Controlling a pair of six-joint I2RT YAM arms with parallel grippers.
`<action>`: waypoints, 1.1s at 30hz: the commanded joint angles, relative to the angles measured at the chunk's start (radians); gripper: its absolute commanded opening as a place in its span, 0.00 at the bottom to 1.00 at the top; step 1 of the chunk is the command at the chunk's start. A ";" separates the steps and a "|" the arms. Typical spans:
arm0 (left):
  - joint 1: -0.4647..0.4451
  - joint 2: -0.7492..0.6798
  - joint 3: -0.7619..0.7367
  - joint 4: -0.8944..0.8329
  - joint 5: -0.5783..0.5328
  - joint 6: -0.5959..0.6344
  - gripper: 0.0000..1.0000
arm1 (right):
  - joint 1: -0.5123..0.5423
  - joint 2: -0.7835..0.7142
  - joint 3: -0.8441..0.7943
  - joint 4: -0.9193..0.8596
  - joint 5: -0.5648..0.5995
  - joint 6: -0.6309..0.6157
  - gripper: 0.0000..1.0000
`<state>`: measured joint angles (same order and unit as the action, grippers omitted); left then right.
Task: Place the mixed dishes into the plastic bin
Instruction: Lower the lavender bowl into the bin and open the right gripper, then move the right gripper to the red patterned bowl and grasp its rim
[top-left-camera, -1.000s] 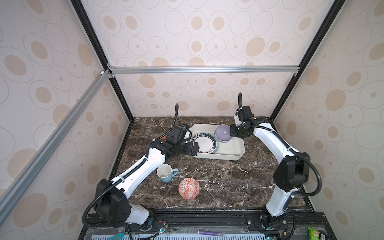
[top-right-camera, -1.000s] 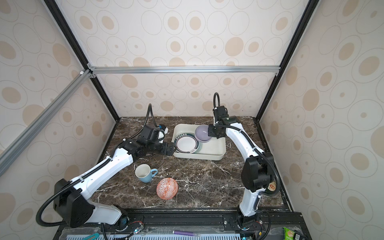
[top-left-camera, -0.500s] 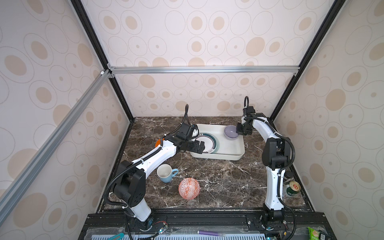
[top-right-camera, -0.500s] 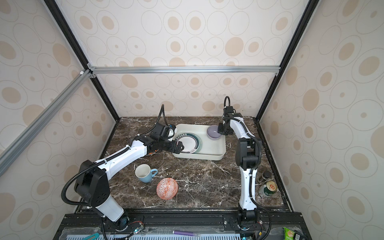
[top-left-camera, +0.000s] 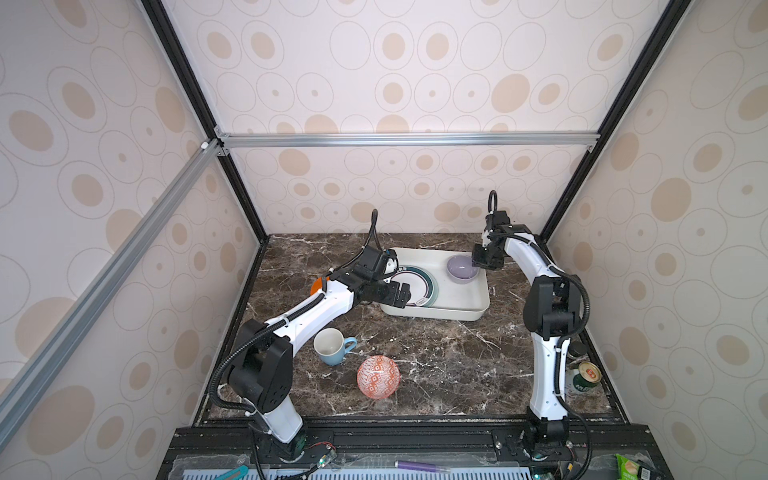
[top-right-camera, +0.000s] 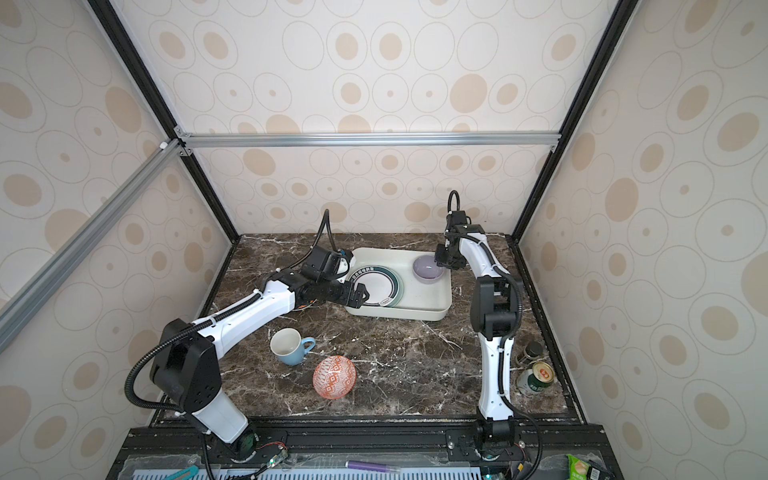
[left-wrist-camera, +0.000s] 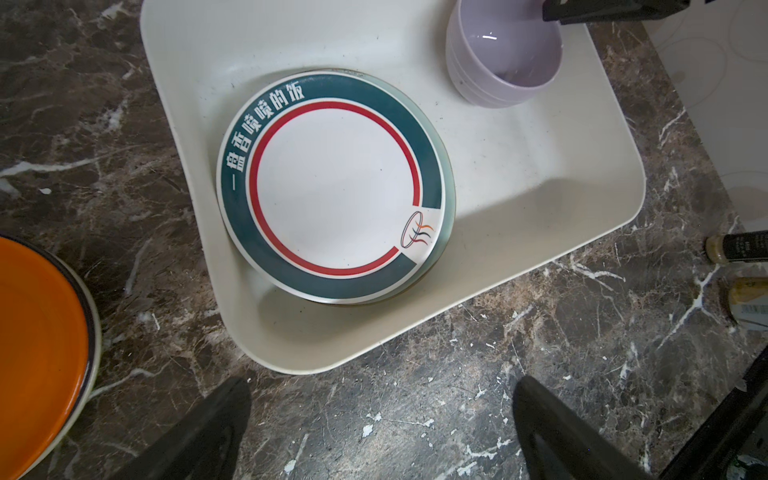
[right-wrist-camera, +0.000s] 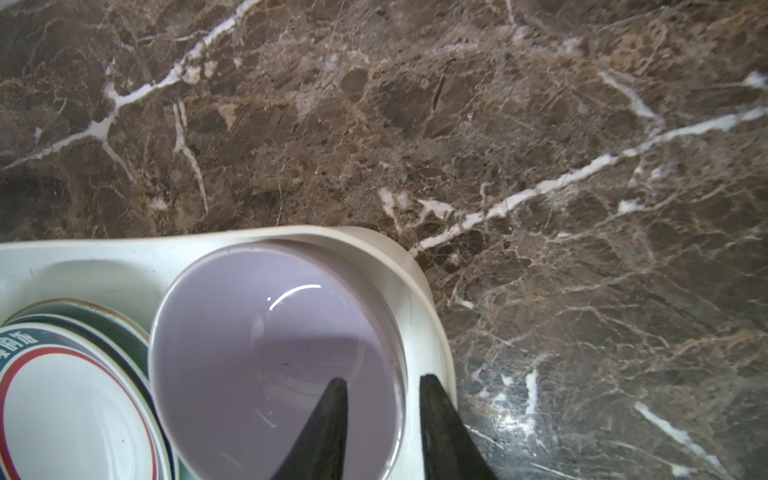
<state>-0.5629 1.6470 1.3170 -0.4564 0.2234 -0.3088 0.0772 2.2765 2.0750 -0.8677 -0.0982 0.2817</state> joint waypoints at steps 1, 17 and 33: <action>-0.004 -0.078 -0.034 -0.001 -0.017 0.008 0.99 | 0.002 -0.113 -0.040 -0.019 -0.018 -0.010 0.33; -0.003 -0.584 -0.274 -0.251 -0.151 -0.041 0.99 | 0.305 -0.700 -0.741 0.126 -0.178 0.100 0.40; -0.004 -0.940 -0.330 -0.435 -0.212 -0.081 0.99 | 0.856 -0.636 -0.880 0.270 -0.013 0.336 0.45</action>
<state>-0.5629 0.7292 0.9867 -0.8322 0.0330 -0.3775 0.9028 1.6005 1.1721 -0.6167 -0.1547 0.5671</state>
